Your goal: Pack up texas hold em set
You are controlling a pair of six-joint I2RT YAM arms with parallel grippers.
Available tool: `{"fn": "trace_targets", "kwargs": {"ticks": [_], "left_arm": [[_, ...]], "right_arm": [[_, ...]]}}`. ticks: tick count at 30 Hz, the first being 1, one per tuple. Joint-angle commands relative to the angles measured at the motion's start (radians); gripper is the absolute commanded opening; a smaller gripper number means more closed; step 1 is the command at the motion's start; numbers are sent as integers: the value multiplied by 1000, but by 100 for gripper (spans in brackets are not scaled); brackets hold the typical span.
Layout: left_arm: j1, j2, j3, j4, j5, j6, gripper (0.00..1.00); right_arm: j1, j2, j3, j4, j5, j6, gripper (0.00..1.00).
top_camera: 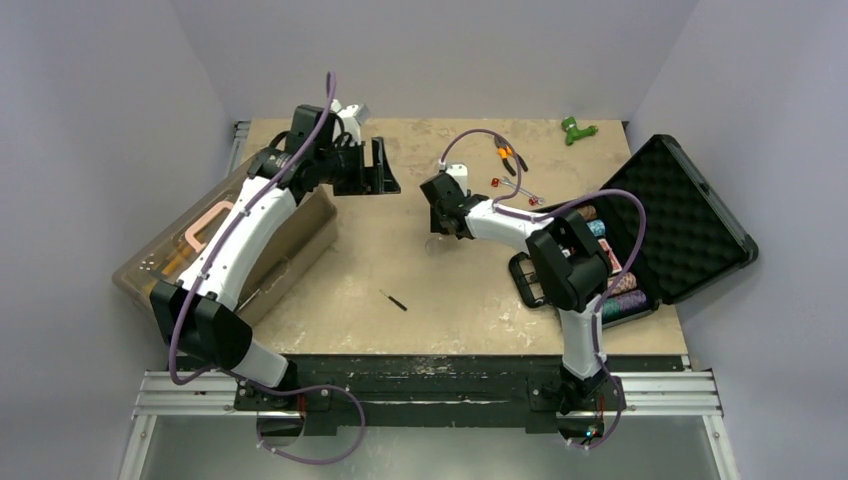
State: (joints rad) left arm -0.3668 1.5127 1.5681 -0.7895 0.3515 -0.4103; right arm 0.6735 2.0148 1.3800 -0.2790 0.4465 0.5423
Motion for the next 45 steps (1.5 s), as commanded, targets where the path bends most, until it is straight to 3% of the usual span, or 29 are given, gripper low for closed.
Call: {"fn": "trace_targets", "kwargs": {"ticks": [1,17,28,36,45], "left_arm": [[65,-21,-29,70,122,-39,77],[80,13,-37,95,202,-56,77],[80,24,-39,96,203,-53,77],[80,27,-39,99,210,-53,77],[80,35,-42,103,219,-54,77]], "right_arm": [[0,24,52,14,32,15,43],[0,56,51,19,-4,11,44],[-6,51,7,45,-37,27,38],[-21,43,-9,56,-39,22,45],[-26,-1,-26,71,-24,-1,33]]}}
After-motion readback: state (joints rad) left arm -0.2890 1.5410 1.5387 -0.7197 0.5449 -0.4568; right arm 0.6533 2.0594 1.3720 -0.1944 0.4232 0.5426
